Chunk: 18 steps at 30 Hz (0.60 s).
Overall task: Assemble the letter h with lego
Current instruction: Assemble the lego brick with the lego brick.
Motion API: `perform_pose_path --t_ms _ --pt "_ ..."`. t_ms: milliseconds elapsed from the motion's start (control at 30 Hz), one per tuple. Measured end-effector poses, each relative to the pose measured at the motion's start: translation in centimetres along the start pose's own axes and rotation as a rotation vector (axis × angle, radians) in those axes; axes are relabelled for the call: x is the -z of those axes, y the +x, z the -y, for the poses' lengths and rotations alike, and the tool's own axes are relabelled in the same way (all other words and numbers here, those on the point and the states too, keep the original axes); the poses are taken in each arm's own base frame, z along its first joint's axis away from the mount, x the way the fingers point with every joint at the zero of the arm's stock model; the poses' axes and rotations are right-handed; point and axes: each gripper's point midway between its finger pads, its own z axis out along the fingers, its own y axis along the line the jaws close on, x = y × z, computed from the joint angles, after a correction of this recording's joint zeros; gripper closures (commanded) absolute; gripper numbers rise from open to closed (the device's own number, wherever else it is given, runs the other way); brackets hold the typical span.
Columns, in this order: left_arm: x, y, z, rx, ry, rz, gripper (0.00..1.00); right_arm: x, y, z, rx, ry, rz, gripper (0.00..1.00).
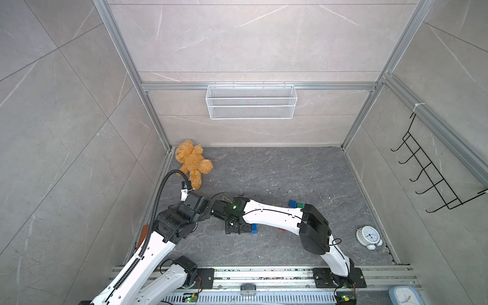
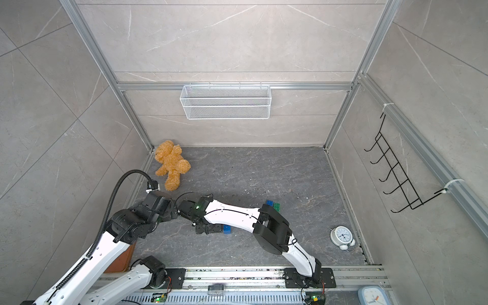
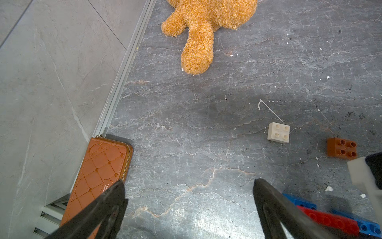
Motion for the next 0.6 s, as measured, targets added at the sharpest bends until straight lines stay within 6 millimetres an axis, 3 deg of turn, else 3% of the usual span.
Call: perform_pose_path --t_ms 600 --pt "-0.08 0.03 0.07 -0.002 -0.001 -0.004 0.01 -0.46 -0.44 0.04 -0.005 0.001 0.018 1.0"
